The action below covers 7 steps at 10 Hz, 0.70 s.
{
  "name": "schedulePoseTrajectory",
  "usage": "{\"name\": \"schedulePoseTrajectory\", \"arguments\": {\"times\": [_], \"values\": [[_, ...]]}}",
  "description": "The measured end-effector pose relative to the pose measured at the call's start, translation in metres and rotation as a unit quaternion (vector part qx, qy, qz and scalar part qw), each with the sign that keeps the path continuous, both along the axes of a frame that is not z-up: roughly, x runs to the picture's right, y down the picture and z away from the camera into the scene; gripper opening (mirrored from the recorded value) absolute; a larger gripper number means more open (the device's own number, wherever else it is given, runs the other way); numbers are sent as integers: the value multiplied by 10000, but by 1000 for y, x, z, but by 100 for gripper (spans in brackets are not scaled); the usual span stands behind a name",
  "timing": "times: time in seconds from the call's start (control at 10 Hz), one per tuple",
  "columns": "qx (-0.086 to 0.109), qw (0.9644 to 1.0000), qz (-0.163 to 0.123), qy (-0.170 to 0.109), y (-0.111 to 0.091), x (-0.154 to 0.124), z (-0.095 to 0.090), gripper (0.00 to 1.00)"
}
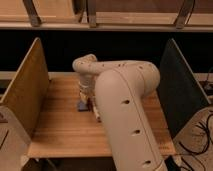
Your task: Place the pepper on the white sponge
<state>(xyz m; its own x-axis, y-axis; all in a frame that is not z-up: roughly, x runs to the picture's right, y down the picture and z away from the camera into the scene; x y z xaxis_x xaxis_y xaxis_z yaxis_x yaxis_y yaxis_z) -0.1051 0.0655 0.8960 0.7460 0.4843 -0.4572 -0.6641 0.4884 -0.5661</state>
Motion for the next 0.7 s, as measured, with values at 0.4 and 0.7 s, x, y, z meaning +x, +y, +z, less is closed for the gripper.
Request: {"name": "schedulePoseTrajectory", "arguments": {"times": [0.4,0.7], "values": [[-1,10000,1,-2,0,0,0,37],[-3,10000,-1,-3,0,0,0,70]]}}
